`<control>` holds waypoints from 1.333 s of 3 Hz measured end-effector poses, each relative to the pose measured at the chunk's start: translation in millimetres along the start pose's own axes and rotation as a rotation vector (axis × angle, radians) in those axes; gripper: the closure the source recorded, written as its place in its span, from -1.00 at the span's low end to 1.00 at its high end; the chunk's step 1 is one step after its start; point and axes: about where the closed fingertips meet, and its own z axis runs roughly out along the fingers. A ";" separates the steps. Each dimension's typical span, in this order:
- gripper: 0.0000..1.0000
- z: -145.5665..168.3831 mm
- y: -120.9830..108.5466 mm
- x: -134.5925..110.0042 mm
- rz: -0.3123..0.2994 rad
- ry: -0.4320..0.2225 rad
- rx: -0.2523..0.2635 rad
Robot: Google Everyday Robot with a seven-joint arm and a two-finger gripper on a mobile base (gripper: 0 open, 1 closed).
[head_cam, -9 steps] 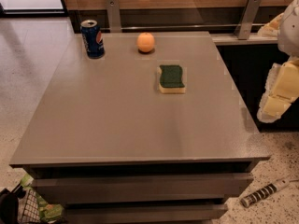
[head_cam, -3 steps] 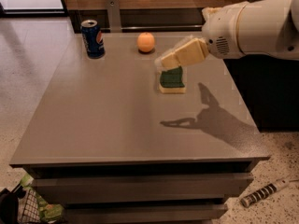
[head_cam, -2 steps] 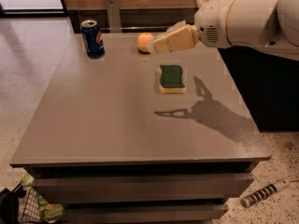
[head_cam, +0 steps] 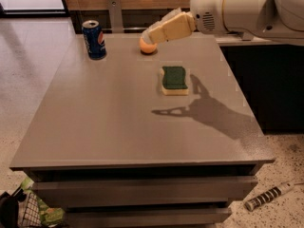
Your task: Knock pepsi can over
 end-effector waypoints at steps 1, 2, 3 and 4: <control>-1.00 28.0 -9.6 3.4 0.019 -0.023 0.022; -1.00 73.5 -25.1 7.3 0.054 -0.050 0.061; -1.00 115.8 -26.8 12.2 0.086 -0.068 0.072; -1.00 169.2 -19.1 24.5 0.133 -0.072 0.036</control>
Offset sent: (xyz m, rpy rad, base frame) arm 0.1223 0.0578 -0.0338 0.1366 -0.0209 -0.1016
